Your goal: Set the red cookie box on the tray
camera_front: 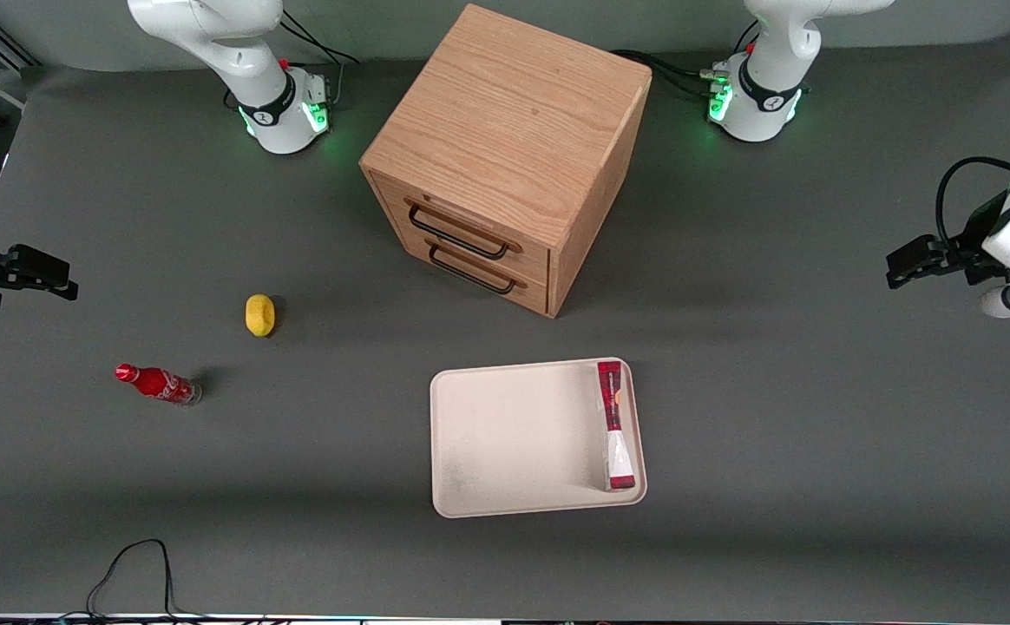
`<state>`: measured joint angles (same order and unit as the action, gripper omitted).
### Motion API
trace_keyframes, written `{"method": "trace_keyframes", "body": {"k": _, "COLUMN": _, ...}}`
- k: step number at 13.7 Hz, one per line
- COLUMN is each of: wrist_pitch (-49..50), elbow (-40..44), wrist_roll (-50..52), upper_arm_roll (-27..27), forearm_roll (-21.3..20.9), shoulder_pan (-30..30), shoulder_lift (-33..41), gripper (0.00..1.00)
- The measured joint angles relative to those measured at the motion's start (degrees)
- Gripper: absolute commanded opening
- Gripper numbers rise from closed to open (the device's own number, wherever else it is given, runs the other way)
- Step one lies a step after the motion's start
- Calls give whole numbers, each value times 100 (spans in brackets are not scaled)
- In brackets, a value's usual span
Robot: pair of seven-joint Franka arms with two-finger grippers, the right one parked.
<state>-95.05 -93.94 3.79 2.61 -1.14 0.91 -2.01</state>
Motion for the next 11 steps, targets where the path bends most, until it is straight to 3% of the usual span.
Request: {"method": "trace_keyframes", "body": {"k": 11, "wrist_pitch": 213, "elbow": 27, "wrist_roll": -2, "upper_arm_roll": -56, "forearm_roll": 71, "shoulder_pan": 3, "shoulder_lift": 106, "gripper": 100}}
